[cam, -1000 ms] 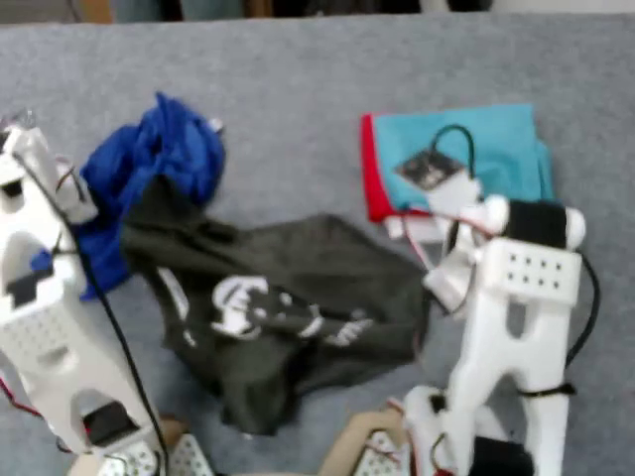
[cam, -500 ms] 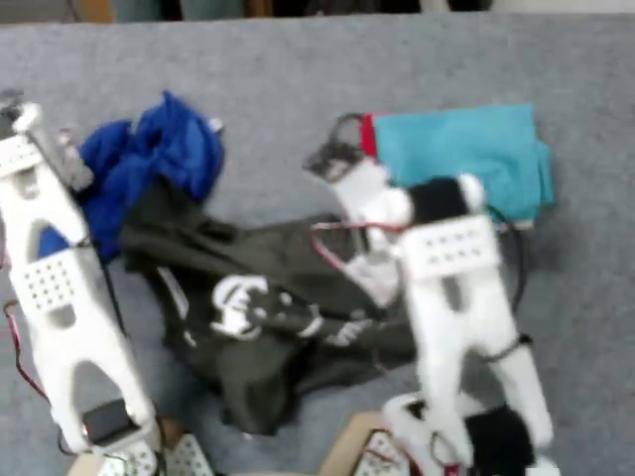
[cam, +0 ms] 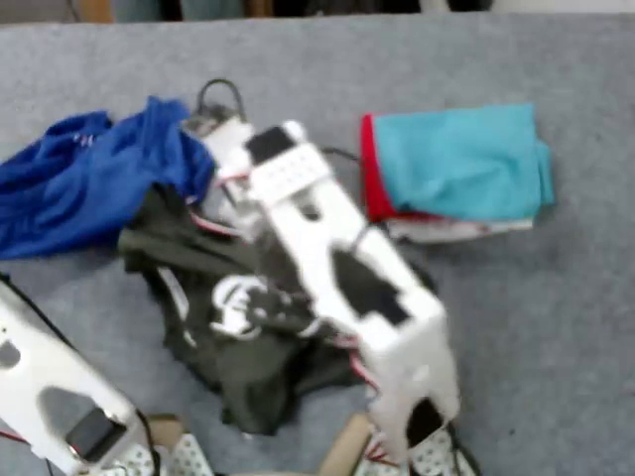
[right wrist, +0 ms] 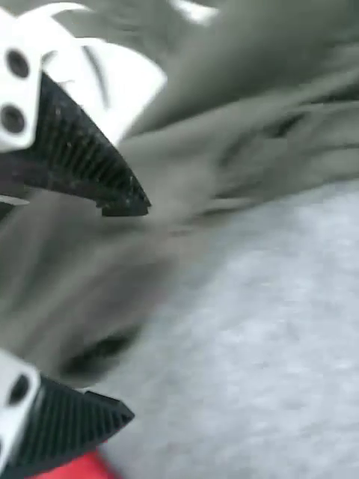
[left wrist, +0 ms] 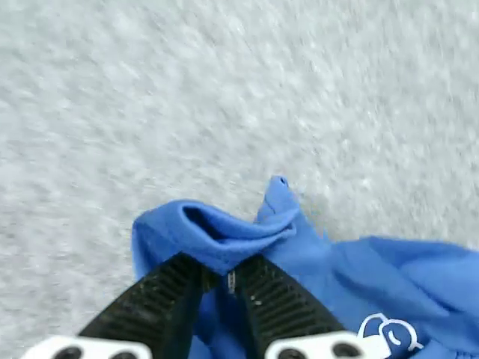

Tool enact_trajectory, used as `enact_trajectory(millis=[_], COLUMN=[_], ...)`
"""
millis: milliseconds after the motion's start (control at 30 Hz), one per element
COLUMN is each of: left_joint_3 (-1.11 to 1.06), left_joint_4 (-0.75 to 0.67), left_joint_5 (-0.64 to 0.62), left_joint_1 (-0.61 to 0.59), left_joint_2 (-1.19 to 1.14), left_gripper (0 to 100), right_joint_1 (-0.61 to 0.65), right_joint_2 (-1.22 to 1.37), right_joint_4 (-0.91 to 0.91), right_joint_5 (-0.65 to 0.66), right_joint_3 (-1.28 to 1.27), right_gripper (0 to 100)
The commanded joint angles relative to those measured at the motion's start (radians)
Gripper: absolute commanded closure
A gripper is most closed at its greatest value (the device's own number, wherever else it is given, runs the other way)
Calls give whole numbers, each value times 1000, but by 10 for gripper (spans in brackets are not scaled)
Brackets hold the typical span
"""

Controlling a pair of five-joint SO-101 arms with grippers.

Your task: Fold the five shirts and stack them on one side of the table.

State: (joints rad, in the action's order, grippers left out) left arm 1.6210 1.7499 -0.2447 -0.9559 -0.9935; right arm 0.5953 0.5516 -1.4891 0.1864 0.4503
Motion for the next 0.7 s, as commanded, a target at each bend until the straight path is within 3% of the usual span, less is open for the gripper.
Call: enact_trajectory(millis=[0, 100, 233, 367, 500, 667], left_joint_3=[42, 42, 42, 41, 21, -93], left_joint_4=[11, 11, 11, 12, 14, 14], left_joint_5=[-18, -57, -60, -60, -51, 29], left_joint_1=[-50, -84, -116, -128, -125, -111], left_joint_2=[107, 149, 183, 187, 190, 249], left_gripper=[874, 806, 798, 798, 796, 798], right_joint_1=[49, 83, 140, 155, 132, 61], right_joint_2=[242, 435, 650, 809, 828, 757], right_joint_4=[11, -23, -130, -203, -203, -269], right_joint_5=[-51, -74, -84, -78, -74, -84], right_joint_3=[355, 615, 961, 1224, 1194, 1222], right_gripper=[631, 631, 634, 770, 990, 985])
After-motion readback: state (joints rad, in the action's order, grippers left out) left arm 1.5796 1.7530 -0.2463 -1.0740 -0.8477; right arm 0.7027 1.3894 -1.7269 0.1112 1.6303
